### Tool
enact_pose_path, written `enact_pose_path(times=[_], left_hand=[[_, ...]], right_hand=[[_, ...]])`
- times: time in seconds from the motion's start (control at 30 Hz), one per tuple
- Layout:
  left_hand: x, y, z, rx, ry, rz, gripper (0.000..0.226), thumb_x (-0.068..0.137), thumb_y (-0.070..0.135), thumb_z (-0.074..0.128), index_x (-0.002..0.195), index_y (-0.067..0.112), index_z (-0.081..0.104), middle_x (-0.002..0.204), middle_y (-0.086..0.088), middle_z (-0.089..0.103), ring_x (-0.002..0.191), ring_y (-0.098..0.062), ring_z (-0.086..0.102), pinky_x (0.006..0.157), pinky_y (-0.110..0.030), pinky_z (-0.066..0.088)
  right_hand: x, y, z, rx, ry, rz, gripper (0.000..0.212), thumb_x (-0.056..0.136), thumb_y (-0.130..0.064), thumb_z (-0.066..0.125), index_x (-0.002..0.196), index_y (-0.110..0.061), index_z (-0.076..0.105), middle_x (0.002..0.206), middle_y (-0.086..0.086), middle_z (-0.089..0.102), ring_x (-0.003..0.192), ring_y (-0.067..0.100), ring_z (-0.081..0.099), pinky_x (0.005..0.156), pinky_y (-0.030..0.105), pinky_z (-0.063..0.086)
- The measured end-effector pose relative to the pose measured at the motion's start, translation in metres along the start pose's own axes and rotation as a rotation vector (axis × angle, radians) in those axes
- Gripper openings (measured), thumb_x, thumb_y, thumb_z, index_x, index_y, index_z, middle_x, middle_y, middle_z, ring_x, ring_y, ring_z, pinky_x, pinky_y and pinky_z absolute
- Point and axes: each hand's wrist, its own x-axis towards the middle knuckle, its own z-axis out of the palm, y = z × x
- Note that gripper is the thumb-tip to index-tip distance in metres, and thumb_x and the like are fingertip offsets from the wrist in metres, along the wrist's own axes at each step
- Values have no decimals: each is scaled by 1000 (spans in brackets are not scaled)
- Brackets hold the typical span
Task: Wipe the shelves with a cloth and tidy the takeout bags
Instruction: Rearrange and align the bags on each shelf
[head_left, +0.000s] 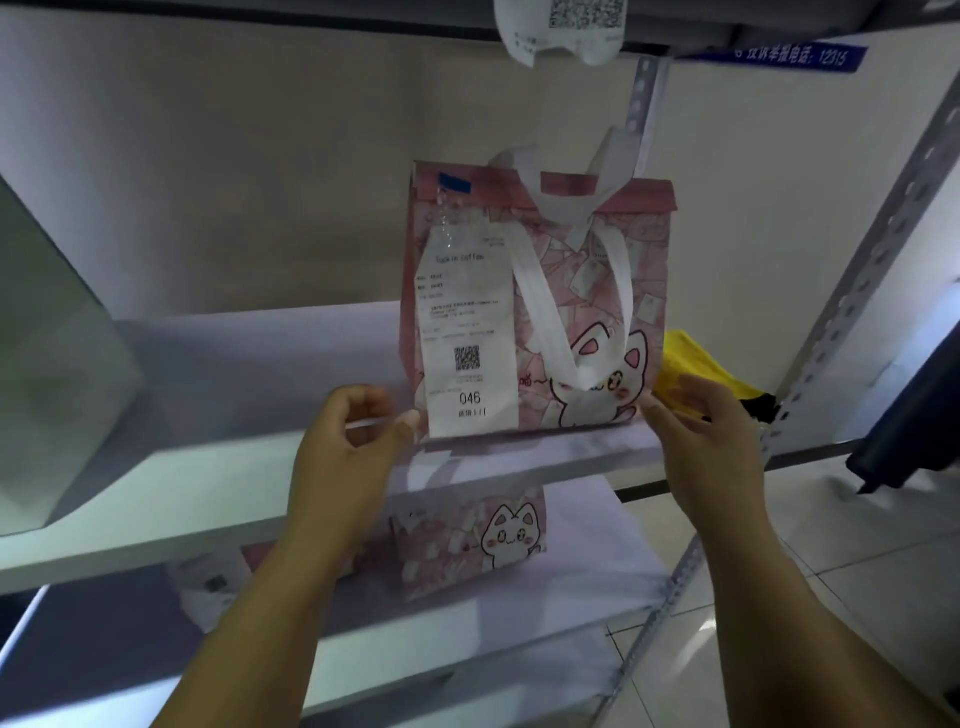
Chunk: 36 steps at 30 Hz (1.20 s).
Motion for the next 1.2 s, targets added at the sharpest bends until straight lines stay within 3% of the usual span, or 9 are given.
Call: enact_pose_path(times=[0.13, 0.23, 0.3, 0.37, 0.53, 0.7, 0.83, 1.03, 1.2], left_hand=[[-22, 4, -23, -42, 12, -1, 18, 80, 31, 69, 94, 31, 59, 99, 12, 63, 91, -14, 63, 75, -31, 53], [-42, 3, -44, -42, 25, 5, 13, 81, 30, 68, 89, 34, 59, 97, 15, 64, 89, -9, 63, 70, -25, 52], [-58, -1, -59, -37, 35, -6, 13, 82, 30, 68, 90, 34, 59, 95, 15, 64, 85, -7, 63, 64, -20, 50], [-76, -7, -73, -51, 46, -27, 13, 81, 28, 68, 90, 32, 60, 93, 13, 65, 84, -9, 63, 66, -25, 52], [-122, -32, -98, -47, 49, -101, 12, 80, 28, 69, 89, 33, 61, 89, 12, 65, 84, -11, 62, 68, -26, 50], [-149, -64, -96, -20, 3, -211, 11, 81, 29, 69, 89, 32, 61, 91, 10, 65, 89, -15, 62, 77, -39, 55], [-149, -92, -83, -2, -31, -269, 11, 81, 31, 69, 89, 32, 62, 92, 10, 65, 90, -15, 62, 79, -43, 55], [-119, -141, -41, 5, -42, -363, 10, 82, 28, 68, 88, 32, 61, 89, 5, 66, 84, -15, 65, 65, -27, 53], [-79, -192, 5, 69, -61, -404, 11, 85, 25, 65, 87, 31, 56, 92, 2, 62, 88, -20, 62, 74, -38, 53]], right_hand=[[-28, -13, -4, 19, 2, -13, 39, 84, -37, 64, 117, -16, 57, 110, -3, 64, 100, 14, 61, 75, 27, 46], [-55, -22, -2, 39, -38, -24, 23, 85, -34, 64, 106, -24, 58, 100, -10, 64, 94, 8, 61, 68, 18, 43], [-75, -27, 0, 51, -76, -27, 17, 86, -32, 63, 101, -27, 58, 96, -14, 63, 92, 6, 62, 70, 22, 47], [-96, -30, 3, 50, -131, -21, 15, 86, -30, 64, 100, -26, 59, 95, -15, 63, 90, 5, 62, 72, 27, 50], [-147, -25, 6, -7, -307, -27, 9, 85, -30, 64, 88, -36, 58, 86, -21, 62, 78, -9, 60, 62, 8, 42], [-171, -2, 8, -84, -392, -14, 9, 85, -30, 65, 94, -29, 61, 87, -22, 62, 80, -18, 55, 61, -2, 39], [-169, 28, 16, -146, -434, 28, 5, 85, -29, 65, 88, -30, 61, 84, -21, 64, 79, -15, 56, 60, -2, 39], [-131, 97, 41, -312, -511, 151, 9, 85, -34, 61, 90, -27, 62, 86, -16, 63, 79, -2, 58, 58, 14, 38], [-81, 169, 70, -442, -579, 183, 15, 87, -34, 60, 98, -23, 60, 93, -10, 61, 77, 1, 53, 59, 15, 37]])
